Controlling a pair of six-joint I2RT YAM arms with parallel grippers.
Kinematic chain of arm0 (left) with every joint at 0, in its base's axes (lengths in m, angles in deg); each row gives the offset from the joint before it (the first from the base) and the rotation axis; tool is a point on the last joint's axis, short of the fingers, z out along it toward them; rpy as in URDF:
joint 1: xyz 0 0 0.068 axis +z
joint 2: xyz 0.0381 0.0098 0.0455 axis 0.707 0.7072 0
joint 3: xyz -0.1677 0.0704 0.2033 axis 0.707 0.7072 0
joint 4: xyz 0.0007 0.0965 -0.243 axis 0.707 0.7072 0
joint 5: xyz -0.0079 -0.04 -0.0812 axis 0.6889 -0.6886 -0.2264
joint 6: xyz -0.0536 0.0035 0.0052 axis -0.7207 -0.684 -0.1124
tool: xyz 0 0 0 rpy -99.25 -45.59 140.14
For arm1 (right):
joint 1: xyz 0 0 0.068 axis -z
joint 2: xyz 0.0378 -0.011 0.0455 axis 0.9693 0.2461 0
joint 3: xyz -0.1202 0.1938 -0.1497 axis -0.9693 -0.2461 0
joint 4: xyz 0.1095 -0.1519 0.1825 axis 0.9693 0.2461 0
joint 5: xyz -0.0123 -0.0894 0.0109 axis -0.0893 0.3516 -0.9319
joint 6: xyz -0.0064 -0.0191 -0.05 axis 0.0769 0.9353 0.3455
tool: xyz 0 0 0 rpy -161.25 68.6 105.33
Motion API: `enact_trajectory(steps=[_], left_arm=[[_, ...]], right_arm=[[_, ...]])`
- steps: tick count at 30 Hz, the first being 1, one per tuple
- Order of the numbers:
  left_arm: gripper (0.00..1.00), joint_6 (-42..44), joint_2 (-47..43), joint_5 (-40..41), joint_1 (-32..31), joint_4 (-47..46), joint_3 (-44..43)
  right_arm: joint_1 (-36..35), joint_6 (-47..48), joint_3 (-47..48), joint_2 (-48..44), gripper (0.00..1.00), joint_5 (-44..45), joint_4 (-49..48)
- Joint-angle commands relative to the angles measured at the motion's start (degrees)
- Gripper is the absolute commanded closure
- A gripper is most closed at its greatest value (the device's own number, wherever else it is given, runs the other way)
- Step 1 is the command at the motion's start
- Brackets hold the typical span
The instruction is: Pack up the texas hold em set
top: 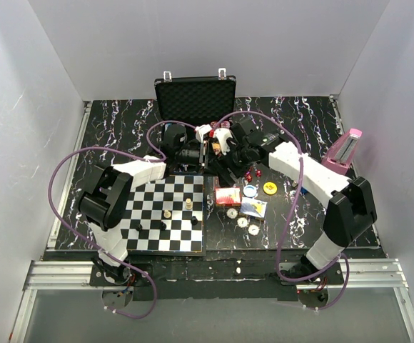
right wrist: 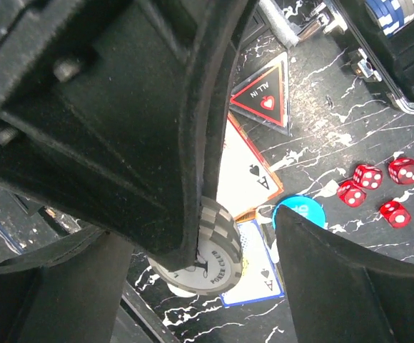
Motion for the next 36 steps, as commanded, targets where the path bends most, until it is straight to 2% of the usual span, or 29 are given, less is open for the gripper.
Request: enact_trajectory(steps=[1,6,10,15,18,19,21,27,32,36], left_arm=[[1.0,0.3,-3.7,1.0,1.1,-2.3,0.5],[1.0,1.9,-5.5,3.5,3.0,-1.5,1.2],[1.0,2.9,-7.1,4.8,5.2,-1.8,2.6],[1.0,9.0,-9.8,4.3,6.0,1.5,1.5],[1.0,7.6,-12.3,2.5,6.0,-5.5,3.5],[1.0,6.8,-12.9,1.9,6.0,-7.5,4.6],[1.0,1.3,-13.8,0.8,5.9,-17.1,6.5],[1.0,-11.2,-13.3,0.5,5.9,-33.8,9.2],[1.0,-13.8,-13.2,0.5,5.9,-36.5,9.8],[1.0,-13.5,-14.0,0.8,5.9,-36.2,10.1]], right_arm=[[1.1,-2.5,-2.1,-4.6,0.14,-1.7,-5.5],[5.1,-5.6,-4.4,-8.3,0.12,-8.5,-8.1],[10.4,-8.6,-8.4,-12.8,0.11,-17.4,-12.4],[17.1,-25.2,-14.8,-17.7,0.18,-27.1,-22.2],[18.4,-36.8,-19.8,-19.7,0.23,-32.0,-33.7],[18.2,-40.9,-21.4,-20.2,0.24,-32.7,-37.5],[17.9,-47.3,-25.3,-21.2,0.27,-33.2,-47.3],[15.5,-55.9,-31.3,-21.5,0.3,-30.3,-64.8],[13.3,-60.1,-32.0,-19.4,0.35,-29.8,-74.0],[12.7,-60.4,-31.0,-18.1,0.39,-29.9,-74.4]])
